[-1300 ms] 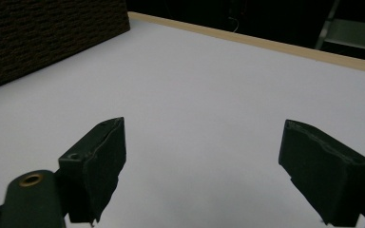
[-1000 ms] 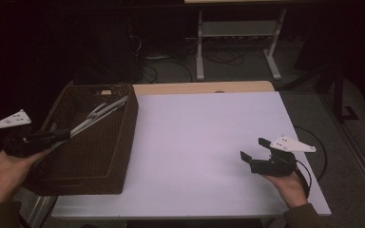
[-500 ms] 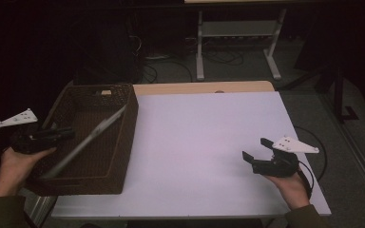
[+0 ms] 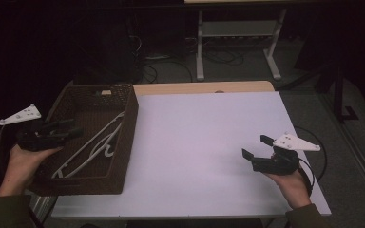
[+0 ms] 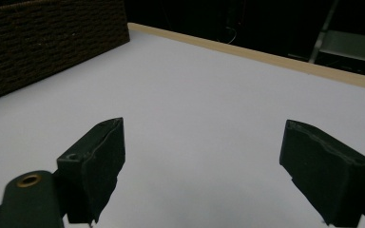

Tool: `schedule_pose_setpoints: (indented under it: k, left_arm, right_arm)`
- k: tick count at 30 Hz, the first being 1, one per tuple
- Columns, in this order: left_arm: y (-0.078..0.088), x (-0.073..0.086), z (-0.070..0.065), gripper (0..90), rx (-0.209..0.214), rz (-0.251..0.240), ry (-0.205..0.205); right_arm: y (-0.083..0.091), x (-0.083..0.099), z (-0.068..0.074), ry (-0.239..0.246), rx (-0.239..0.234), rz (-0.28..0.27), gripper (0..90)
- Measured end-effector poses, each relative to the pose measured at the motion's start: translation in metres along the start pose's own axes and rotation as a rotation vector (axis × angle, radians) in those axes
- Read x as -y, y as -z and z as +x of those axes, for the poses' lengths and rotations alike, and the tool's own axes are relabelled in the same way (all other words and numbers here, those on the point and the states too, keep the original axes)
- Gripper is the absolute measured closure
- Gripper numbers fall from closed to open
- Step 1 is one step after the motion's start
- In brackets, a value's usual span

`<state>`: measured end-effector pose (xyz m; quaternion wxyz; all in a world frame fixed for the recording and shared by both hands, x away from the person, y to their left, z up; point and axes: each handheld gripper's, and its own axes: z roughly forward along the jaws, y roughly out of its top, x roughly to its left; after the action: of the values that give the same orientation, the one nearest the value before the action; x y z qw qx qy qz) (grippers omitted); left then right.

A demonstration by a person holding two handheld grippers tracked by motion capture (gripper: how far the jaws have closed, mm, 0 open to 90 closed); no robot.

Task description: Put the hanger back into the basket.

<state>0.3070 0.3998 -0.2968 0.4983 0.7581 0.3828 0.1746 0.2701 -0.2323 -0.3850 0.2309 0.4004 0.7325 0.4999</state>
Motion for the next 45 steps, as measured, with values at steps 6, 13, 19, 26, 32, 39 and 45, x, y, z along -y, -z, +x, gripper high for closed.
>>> schedule_pose_setpoints:
  k: [6,13,19,26,32,39,45]
  left_arm:
    - [-0.012,-0.013,-0.017,25.5,0.017,-0.059,-0.006]
    - [-0.026,-0.024,-0.043,20.8,0.066,-0.144,-0.023]
    - [-0.041,-0.025,-0.061,16.4,0.109,-0.190,-0.031]
    - [-0.058,-0.024,-0.081,12.2,0.152,-0.218,-0.040]
    - [-0.072,-0.019,-0.097,6.3,0.182,-0.233,-0.039]
    - [-0.088,-0.009,-0.107,2.2,0.203,-0.258,-0.040]
    - [-0.094,-0.007,-0.111,1.1,0.216,-0.256,-0.056]
  right_arm:
    - [0.002,-0.009,0.002,0.006,-0.019,-0.019,13.4]
    - [0.005,-0.022,0.003,0.025,-0.042,-0.053,9.1]
    - [0.007,-0.034,0.007,0.043,-0.075,-0.069,2.8]
    - [0.009,-0.047,0.010,0.060,-0.105,-0.103,1.5]
    - [0.012,-0.058,0.011,0.067,-0.123,-0.134,1.5]
    - [0.015,-0.069,0.010,0.072,-0.139,-0.177,1.5]
    - [0.014,-0.073,0.009,0.068,-0.151,-0.200,1.3]
